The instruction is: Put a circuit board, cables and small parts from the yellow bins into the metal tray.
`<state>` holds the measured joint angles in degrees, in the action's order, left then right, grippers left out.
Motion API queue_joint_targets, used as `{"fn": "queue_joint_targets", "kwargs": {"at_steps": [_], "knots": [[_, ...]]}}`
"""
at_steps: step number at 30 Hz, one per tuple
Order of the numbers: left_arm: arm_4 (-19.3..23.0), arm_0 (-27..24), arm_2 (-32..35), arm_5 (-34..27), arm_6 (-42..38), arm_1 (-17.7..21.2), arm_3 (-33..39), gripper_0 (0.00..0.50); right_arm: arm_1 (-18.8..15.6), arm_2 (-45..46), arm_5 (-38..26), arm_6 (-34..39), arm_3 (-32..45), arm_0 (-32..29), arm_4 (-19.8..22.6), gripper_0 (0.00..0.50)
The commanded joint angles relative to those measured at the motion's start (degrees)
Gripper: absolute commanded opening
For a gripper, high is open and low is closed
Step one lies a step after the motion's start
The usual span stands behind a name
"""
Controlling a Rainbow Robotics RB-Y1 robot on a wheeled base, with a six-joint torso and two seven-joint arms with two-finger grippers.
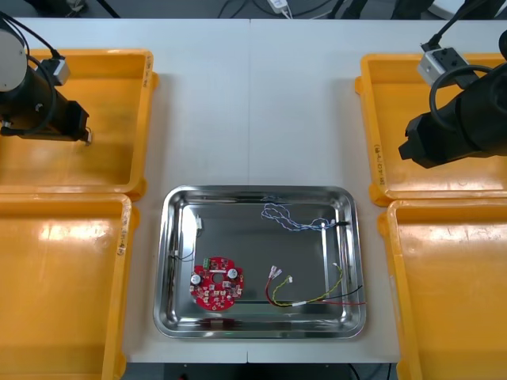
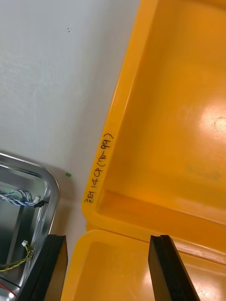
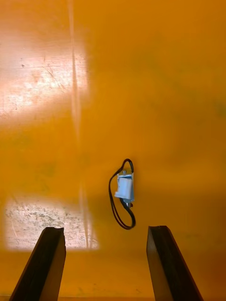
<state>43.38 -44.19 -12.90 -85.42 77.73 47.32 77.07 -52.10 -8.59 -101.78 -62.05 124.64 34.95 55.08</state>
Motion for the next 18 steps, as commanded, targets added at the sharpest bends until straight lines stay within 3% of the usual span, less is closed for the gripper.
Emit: {"fn": "queue_joint_targets", "kwargs": {"at_steps": [1, 11, 18], "knots": [[-1.1, -2.7, 1.6, 2.0, 0.0, 0.8, -1.0, 0.500, -2.2, 4.1, 0.5, 1.6, 0.0, -1.4, 1.0, 0.500], [-3.6, -2.7, 1.6, 6.0, 0.5, -2.1, -3.7, 0.500, -5.6, 4.7, 0.7, 2.5, -0.5, -2.2, 2.6, 0.500], [-3.8, -2.7, 1.5, 6.8, 0.7, -3.4, -4.3, 0.500, -8.2, 4.7, 6.5, 4.3, -3.8, -4.3, 4.7, 0.500]]}}
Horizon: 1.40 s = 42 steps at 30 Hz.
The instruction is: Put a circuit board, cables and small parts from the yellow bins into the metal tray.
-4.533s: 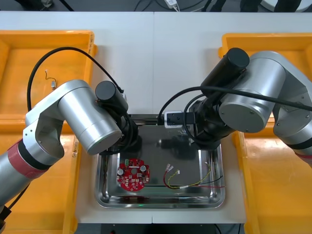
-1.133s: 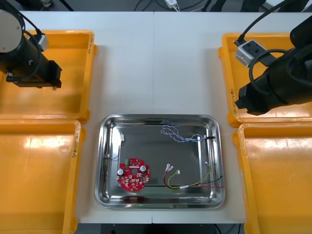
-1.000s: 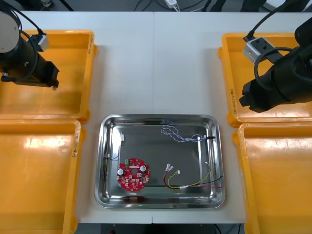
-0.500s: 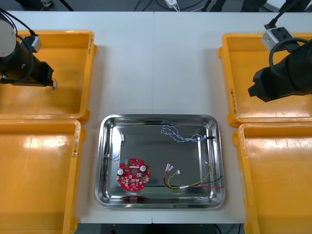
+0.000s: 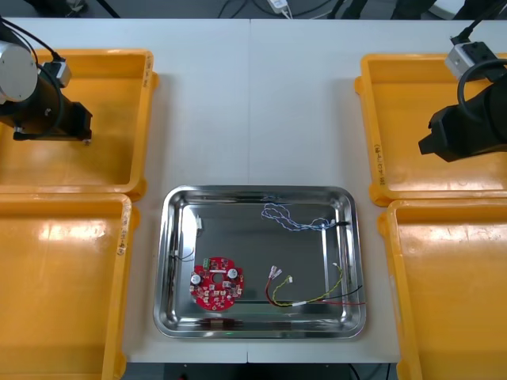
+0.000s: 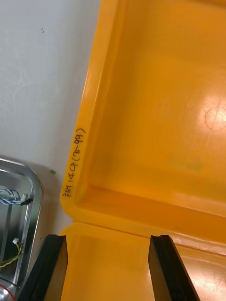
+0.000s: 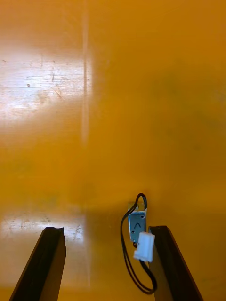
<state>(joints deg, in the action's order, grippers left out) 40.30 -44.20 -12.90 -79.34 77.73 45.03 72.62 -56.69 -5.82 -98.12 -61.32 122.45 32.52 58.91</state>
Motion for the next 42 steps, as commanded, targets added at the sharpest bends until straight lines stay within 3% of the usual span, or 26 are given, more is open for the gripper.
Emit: {"fn": "queue_joint_targets", "kwargs": {"at_steps": [1, 6, 14, 21, 30, 42], "knots": [[-0.8, -2.7, 1.1, 0.9, 0.7, -1.2, 0.0, 0.500, -3.8, 2.0, 3.3, 4.7, -2.2, -2.0, 0.9, 0.500], [-0.8, -1.8, 0.3, 3.3, 0.7, -1.5, -0.5, 0.500, -4.4, 2.3, 3.5, 9.2, -3.9, -2.2, 1.2, 0.500], [-0.7, -1.2, -0.5, 4.2, 0.9, -1.6, -0.5, 0.500, -6.8, 4.8, 7.3, 8.0, -5.6, -7.4, 1.6, 0.500], [-0.6, -1.0, -1.5, 4.1, 0.9, -1.6, -0.6, 0.500, -8.7, 8.5, 8.0, 2.7, -6.4, -11.3, 2.0, 0.500], [0.0, 0.1, -1.9, 4.3, 1.5, -1.6, -0.5, 0.500, -9.6, 14.4, 4.3, -5.5, -12.3, -11.3, 8.5, 0.500], [1.0, 1.7, -1.9, 6.7, 2.1, -1.7, -0.6, 0.500, -10.5, 17.8, 4.8, -5.0, -8.6, -17.8, 8.7, 0.500]]}}
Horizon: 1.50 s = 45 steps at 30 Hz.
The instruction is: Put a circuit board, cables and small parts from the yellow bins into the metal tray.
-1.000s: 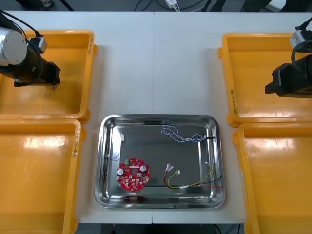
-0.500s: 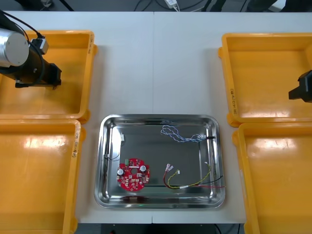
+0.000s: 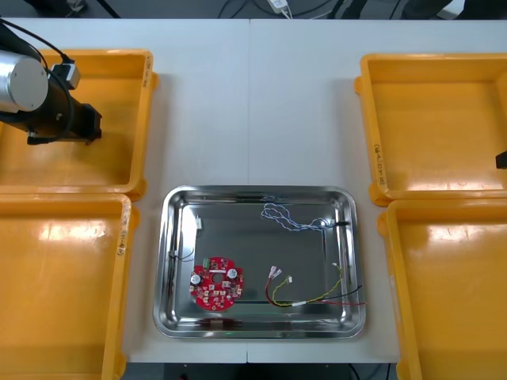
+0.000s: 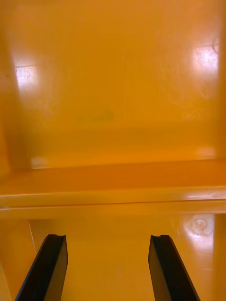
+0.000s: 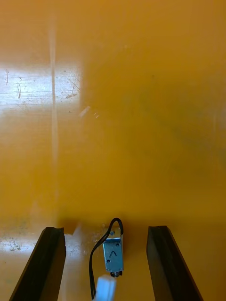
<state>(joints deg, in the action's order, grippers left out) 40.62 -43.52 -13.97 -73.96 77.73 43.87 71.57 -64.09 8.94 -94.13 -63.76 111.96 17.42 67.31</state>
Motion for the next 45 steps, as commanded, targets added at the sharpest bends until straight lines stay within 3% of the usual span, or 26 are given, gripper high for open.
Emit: {"fn": "queue_joint_targets", "kwargs": {"at_steps": [1, 12, 13, 14, 30, 36, 45], "knots": [[0.8, 1.2, -0.8, 1.5, 2.2, -0.5, 0.5, 0.500, -3.0, 3.1, 0.8, -2.3, 1.9, -2.7, 0.4, 0.500], [1.4, 1.7, -0.8, 2.2, 2.4, -0.6, 0.6, 0.500, -0.6, 3.1, 1.4, -1.5, 7.0, -6.6, -5.5, 0.500], [1.5, 1.7, -0.8, 2.2, 2.4, -0.6, 0.5, 0.312, -0.2, 3.0, 1.4, -1.3, 7.1, -6.5, -5.8, 0.500], [1.6, 1.7, -0.8, 2.2, 2.4, -0.6, 0.5, 0.001, -0.2, 3.1, 1.4, -1.2, 7.1, -6.5, -5.7, 0.500], [2.0, 1.7, -0.8, 2.0, 2.4, -0.6, 0.6, 0.000, -0.2, 3.5, 3.7, -1.8, 7.5, -6.5, -6.3, 0.500], [2.0, 1.1, -0.7, -3.1, 2.0, 1.5, 3.8, 0.000, -0.2, 3.5, 3.8, -2.2, 7.6, -6.5, -6.1, 0.500], [2.6, 0.8, 2.7, -14.5, 0.5, 4.6, 14.4, 0.000, 0.0, 3.5, 3.8, -2.2, 7.6, -6.7, -5.7, 0.500]]}}
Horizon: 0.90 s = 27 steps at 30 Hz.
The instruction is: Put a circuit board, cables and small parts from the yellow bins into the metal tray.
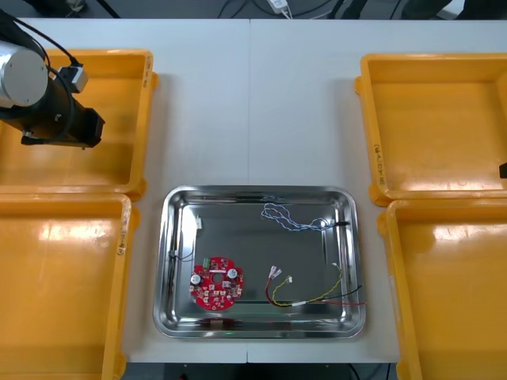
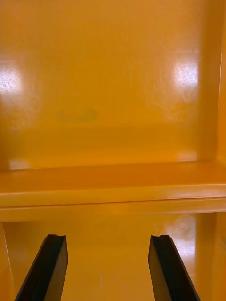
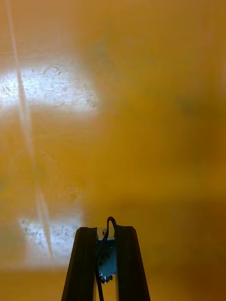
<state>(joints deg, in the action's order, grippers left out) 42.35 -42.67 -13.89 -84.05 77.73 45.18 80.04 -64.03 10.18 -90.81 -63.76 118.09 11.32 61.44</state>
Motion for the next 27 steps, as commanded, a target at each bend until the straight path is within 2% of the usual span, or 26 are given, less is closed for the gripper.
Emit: {"fn": "queue_joint_targets", "kwargs": {"at_steps": [1, 7, 14, 22, 27], "knots": [[0.9, 0.0, 3.0, -5.4, 0.3, 3.4, 6.9, 0.000, 0.0, 2.2, 0.5, -2.2, 1.4, -0.6, 0.1, 0.500], [0.6, 0.0, 4.3, -11.5, -2.0, 3.5, 13.8, 0.000, 0.0, 2.2, 0.0, -2.1, 1.4, -0.8, 0.0, 0.500], [1.4, 0.0, 4.3, -14.9, -8.5, 2.8, 20.7, 0.000, 0.0, 2.2, 0.0, -2.1, 1.4, -0.8, 0.0, 0.500], [1.0, -1.2, 1.8, -20.0, -17.6, -0.1, 28.9, 0.000, 0.0, 2.2, 0.0, -2.1, 1.4, -0.8, 0.0, 0.500], [-2.5, -1.4, -1.6, -21.4, -23.2, -3.6, 32.4, 0.000, 0.0, 2.2, 0.0, -2.1, 1.4, -0.8, 0.0, 0.500]]}}
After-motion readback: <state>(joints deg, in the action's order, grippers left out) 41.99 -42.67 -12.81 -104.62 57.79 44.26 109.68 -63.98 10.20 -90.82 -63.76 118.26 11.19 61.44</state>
